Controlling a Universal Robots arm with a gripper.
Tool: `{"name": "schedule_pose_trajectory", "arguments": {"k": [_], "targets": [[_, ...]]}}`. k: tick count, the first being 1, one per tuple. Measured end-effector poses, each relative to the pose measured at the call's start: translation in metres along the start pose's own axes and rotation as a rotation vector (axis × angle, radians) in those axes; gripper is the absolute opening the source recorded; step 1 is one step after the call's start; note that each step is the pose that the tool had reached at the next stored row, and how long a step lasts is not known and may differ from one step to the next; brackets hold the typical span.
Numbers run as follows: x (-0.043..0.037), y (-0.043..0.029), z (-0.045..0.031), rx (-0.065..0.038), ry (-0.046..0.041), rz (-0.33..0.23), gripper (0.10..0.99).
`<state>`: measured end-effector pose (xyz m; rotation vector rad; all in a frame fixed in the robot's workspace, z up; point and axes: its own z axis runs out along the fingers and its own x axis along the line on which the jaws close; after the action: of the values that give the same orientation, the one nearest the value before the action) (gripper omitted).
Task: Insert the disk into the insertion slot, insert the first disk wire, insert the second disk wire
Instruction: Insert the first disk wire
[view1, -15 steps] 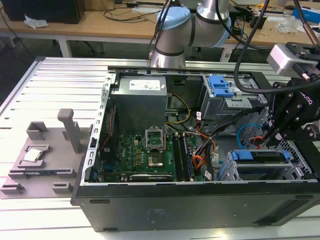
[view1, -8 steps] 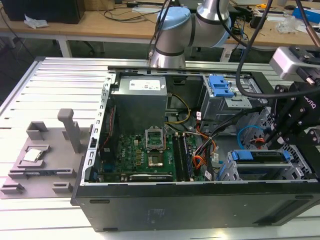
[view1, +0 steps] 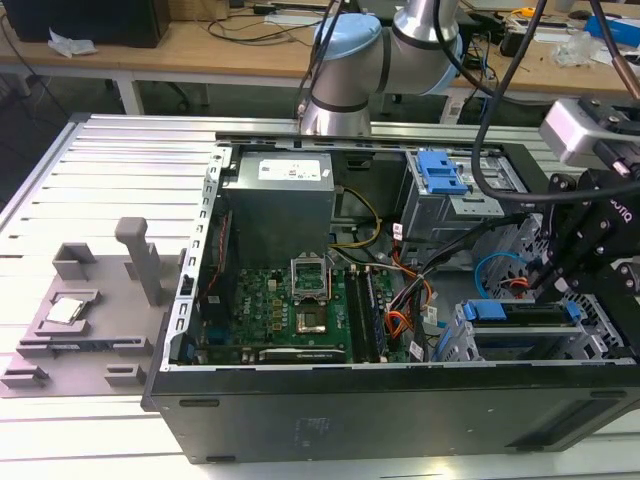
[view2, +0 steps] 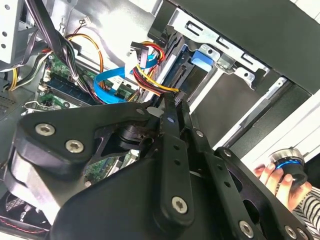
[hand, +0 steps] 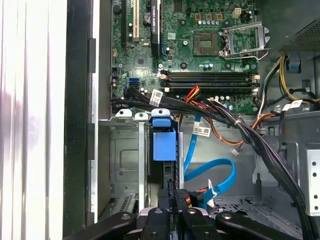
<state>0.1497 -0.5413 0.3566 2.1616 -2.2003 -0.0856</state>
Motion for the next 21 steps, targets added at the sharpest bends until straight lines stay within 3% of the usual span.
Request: {"name": "schedule_pose_trajectory", "arguments": {"k": [11, 21], "targets": [[-0.0003, -0.0007, 0.0088, 0.0, -0.0004, 0.0, 0.165], [-0.0025, -0.0027, 0.0124, 0.0, -0.0002, -0.002, 0.165]]}}
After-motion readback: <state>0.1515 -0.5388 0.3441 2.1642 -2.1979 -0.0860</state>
